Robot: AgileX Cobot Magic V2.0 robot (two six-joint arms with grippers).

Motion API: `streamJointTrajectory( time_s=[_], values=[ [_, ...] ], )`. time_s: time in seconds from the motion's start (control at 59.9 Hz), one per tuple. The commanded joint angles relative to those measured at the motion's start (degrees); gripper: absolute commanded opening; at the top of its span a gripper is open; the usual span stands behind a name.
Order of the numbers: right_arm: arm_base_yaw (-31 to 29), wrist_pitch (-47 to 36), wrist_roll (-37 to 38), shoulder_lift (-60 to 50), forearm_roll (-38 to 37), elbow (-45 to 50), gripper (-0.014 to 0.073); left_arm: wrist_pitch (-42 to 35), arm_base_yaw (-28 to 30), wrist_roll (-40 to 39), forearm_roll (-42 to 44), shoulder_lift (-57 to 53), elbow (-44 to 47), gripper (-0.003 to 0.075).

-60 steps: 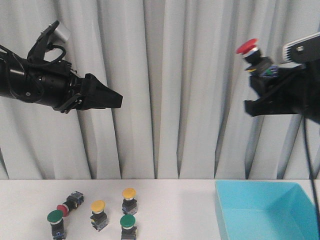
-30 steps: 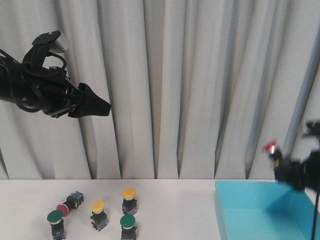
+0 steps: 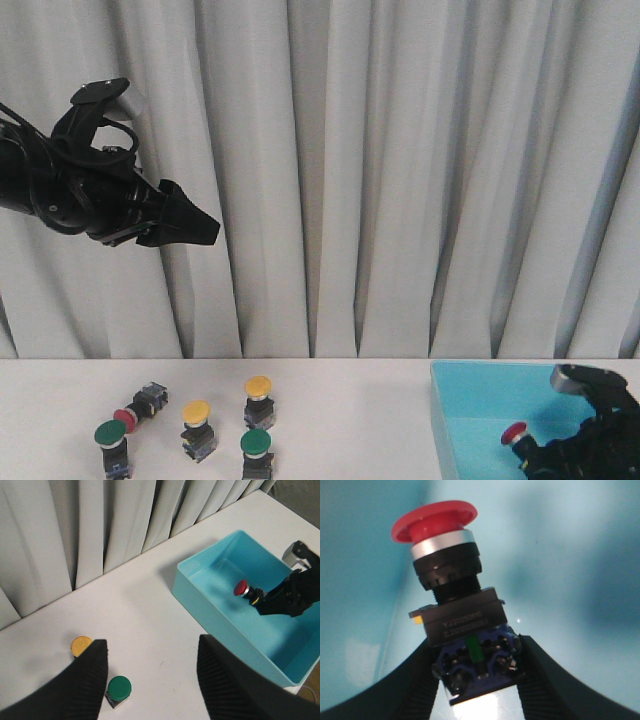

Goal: Pick red and yellow buttons and place in box
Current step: 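Carry the red button with the right gripper and lower into box, then release the red button and raise the right gripper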

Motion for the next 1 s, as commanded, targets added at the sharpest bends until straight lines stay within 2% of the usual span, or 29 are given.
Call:
streamJointTrajectory(
  time_s=[0.0,0.133,0.384,0.551,0.801,0.984],
  values=[
    [-0.1,-0.2,0.6,-0.7,0.3,-1.5,0.0051,-2.3,-0.1,-0.8,-2.5,-2.3,-1.7,0.0395],
    [-0.1,0.2,0.7,0.2,-0.9,-1.5,0.0134,-2.3,-0.1,-0.9,-2.5,-2.3,-1.7,0.0395],
    [-0.1,0.1,0.8,0.2,-1.0,-1.7,0.0405,-2.3,-0.1,-0.8,-2.4,-2.3,-1.7,0.0395],
    [-0.2,0.1,1.6,0.2,-1.0,-1.7,0.0545,-2.2,-0.1,-0.8,-2.1,-2.1,-1.7,0.0395],
    [-0.4,6.8,2.9,-3.1,-0.8,-5.7,0.0561,-0.2,-0.1,-0.8,-1.9,-2.0,-1.7,0.0395],
    [-0.4,14.3,4.0,-10.2,2.2,-13.2,0.0555,2.5,-0.1,-0.8,3.7,-2.0,-1.7,0.0395]
  ],
)
